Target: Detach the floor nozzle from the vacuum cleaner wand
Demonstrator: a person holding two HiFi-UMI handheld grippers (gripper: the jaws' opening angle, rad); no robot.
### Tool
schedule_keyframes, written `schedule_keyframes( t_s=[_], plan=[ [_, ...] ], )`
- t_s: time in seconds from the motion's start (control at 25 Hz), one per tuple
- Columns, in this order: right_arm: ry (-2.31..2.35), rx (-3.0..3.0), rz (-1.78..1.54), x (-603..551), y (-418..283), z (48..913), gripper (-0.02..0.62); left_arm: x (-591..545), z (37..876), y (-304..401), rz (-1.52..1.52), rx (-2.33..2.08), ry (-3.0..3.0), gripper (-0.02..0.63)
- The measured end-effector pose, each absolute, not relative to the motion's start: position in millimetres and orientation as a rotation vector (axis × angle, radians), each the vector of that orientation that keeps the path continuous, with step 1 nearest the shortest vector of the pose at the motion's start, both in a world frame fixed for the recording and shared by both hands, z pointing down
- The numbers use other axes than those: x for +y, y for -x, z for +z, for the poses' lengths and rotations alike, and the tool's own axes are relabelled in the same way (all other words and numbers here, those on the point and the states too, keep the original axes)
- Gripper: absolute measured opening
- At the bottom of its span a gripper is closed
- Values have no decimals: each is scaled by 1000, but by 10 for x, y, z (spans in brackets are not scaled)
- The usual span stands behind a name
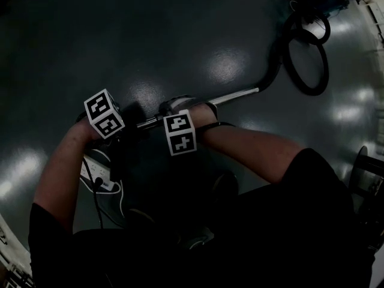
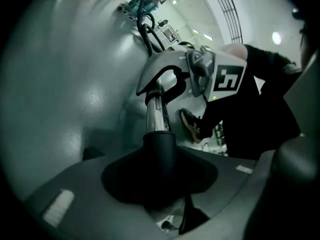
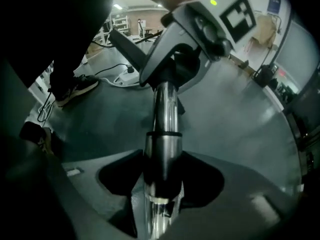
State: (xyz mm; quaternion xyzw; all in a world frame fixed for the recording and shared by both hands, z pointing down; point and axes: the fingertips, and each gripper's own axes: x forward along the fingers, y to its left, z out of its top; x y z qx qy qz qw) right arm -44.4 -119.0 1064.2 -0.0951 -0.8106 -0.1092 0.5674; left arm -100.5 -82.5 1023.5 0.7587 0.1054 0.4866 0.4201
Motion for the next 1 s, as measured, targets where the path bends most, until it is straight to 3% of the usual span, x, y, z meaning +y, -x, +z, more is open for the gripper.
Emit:
schedule_keyframes(
  t_s=[0.36,0.44,0.68,0.76,0.88,1.0],
  plan=[
    [243,-1960,-66,-1239,573,10393,190,-1165,10256,1288,2130,-366,-2460,173],
    [243,-1959,-77,-1227,596,10396,189,-1142,10274,1310,2088,-368,-2435,169],
    [307,-1977,-201,-1007,635,10361,190,-586,10091,1240,1344,84,-1910,169],
    [301,-1980,-209,-999,666,10372,190,-531,10040,1238,1242,133,-1822,169],
    [283,-1990,-167,-1094,675,10353,189,-712,10044,1265,1398,14,-1975,169],
    [273,-2000,-100,-1203,620,10323,189,-995,10109,1366,1835,-200,-2275,169]
  ],
)
